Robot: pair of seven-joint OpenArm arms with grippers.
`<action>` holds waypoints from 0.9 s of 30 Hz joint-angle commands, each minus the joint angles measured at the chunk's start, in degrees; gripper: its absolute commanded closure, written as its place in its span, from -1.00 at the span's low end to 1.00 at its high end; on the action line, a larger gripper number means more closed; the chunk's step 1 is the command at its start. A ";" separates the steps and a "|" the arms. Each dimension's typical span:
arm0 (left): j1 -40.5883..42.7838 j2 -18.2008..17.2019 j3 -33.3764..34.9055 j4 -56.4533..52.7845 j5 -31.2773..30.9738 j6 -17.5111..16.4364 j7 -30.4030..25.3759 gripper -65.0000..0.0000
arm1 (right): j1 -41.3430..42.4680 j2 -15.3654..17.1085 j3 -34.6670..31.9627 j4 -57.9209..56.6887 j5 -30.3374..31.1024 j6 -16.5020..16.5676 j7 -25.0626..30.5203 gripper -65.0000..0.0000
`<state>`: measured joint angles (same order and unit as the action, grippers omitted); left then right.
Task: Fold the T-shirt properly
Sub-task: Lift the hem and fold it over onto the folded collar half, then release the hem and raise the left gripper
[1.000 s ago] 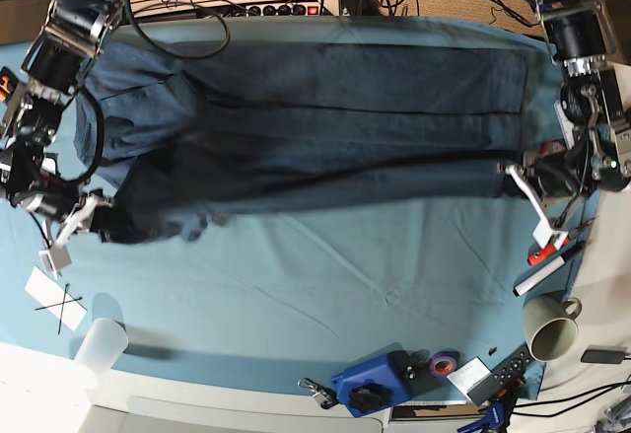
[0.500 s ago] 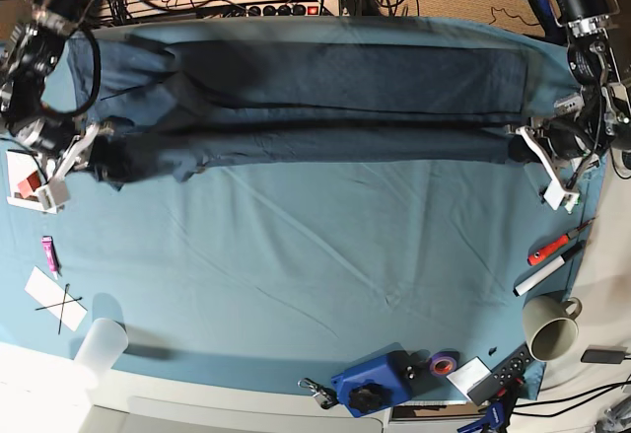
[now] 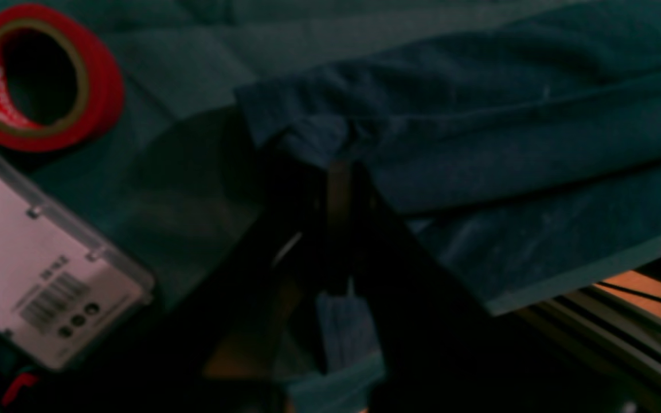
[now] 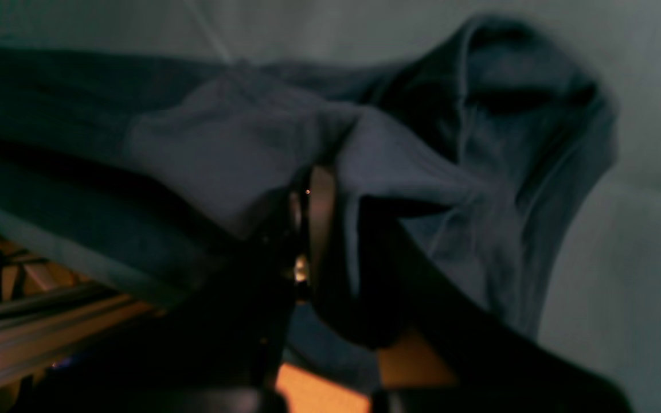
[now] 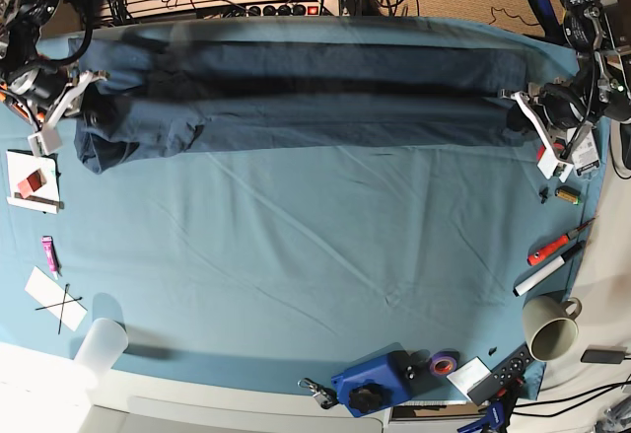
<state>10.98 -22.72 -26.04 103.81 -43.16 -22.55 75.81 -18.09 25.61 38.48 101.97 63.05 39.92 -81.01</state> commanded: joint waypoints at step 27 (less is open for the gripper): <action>1.22 0.31 -0.39 0.90 4.26 4.74 -3.82 -0.23 | -1.60 -5.92 0.59 0.76 -1.40 0.08 1.01 0.46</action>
<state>12.51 -21.89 -26.06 103.83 -38.19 -17.69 72.38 -19.97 18.70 38.52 101.95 60.71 39.92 -80.97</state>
